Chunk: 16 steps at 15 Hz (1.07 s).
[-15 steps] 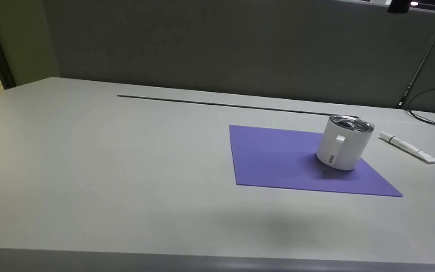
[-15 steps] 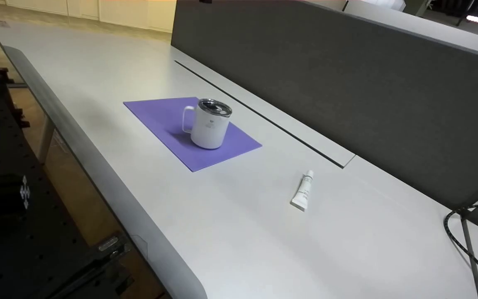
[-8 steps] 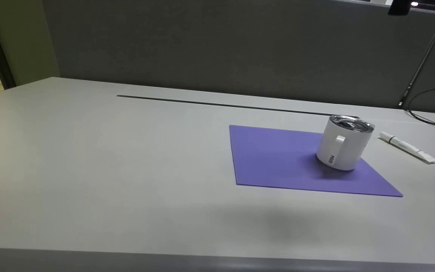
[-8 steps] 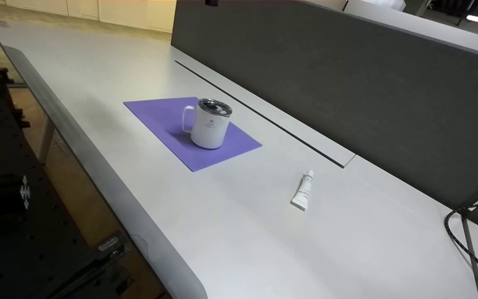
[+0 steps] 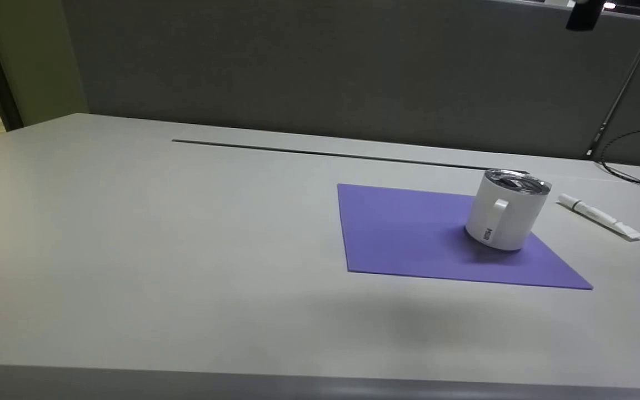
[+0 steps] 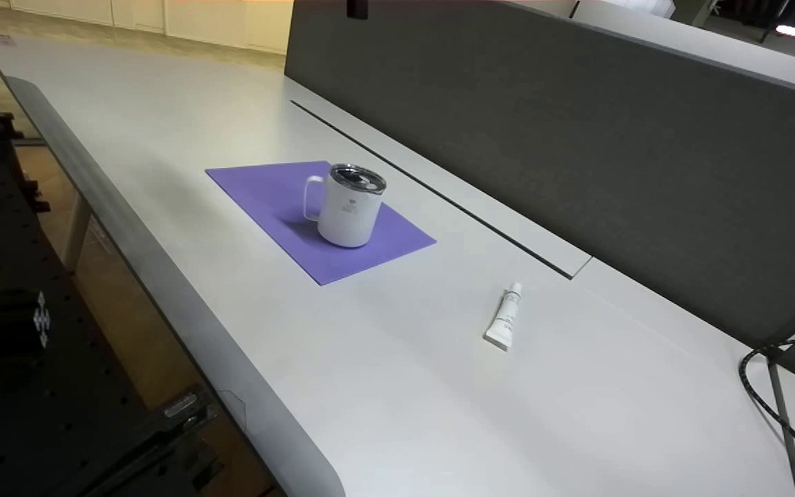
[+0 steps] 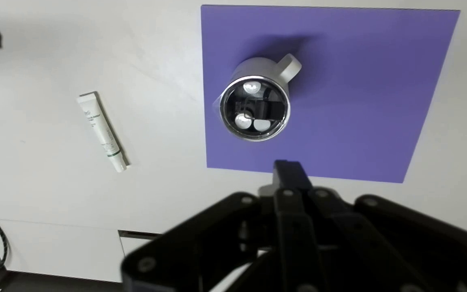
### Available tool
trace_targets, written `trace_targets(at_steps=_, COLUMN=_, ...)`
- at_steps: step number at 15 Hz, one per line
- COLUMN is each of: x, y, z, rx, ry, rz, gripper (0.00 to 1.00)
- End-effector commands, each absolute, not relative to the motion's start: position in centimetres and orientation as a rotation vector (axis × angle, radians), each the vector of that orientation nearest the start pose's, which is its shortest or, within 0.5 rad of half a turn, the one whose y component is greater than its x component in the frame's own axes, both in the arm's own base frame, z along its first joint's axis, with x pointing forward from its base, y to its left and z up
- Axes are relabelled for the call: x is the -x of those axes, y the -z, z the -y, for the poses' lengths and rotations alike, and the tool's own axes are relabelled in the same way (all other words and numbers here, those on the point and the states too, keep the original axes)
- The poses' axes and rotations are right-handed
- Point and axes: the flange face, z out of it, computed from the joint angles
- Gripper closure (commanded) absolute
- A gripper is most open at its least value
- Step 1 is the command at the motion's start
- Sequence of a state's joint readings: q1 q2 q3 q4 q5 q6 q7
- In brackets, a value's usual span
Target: Remove the silver lid from the white mug
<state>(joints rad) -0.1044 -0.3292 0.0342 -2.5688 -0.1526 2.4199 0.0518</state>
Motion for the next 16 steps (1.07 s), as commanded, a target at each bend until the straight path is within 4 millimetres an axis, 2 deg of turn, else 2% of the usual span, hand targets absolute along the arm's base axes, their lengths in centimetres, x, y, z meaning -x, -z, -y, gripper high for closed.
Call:
trace_targets(at_steps=1, x=-46.4, y=-36.5, z=4.7, rx=3.272, ry=0.306, rz=-0.055, gripper=1.0)
trace_targets(at_steps=5, x=-48.5, y=-31.9, z=5.6, rx=3.267, ry=0.299, rz=-0.048, gripper=1.0)
trace_targets(at_steps=9, x=-49.3, y=-27.8, z=5.8, rx=3.259, ry=0.21, rz=-0.074, gripper=1.0)
trace_targets(at_steps=12, x=-49.6, y=-25.8, z=6.0, rx=3.25, ry=0.152, rz=-0.098, gripper=1.0)
trace_targets(at_steps=16, x=-49.6, y=-24.3, z=6.1, rx=3.239, ry=0.111, rz=-0.114, gripper=1.0)
